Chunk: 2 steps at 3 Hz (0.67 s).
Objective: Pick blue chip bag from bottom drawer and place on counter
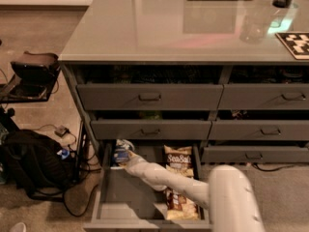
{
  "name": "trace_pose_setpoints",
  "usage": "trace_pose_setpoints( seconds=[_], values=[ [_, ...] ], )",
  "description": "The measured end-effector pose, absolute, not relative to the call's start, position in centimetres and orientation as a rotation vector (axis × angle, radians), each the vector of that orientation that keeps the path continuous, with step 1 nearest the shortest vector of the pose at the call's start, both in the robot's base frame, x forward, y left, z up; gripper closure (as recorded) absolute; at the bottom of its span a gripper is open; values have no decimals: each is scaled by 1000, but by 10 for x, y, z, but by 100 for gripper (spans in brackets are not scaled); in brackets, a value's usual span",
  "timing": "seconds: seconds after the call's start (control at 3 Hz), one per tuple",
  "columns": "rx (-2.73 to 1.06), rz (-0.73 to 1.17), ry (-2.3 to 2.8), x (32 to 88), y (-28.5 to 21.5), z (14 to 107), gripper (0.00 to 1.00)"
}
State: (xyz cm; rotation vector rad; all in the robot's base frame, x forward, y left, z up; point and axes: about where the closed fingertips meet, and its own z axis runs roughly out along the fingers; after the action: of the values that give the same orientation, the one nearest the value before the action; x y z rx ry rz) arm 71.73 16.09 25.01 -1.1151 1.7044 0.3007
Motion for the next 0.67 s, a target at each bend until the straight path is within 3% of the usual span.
trace_pose_setpoints(
  seconds=[0.33,0.67],
  values=[
    [-958,155,1708,711,59,332,100],
    [-1045,201,1789,667,9,349,100]
  ],
)
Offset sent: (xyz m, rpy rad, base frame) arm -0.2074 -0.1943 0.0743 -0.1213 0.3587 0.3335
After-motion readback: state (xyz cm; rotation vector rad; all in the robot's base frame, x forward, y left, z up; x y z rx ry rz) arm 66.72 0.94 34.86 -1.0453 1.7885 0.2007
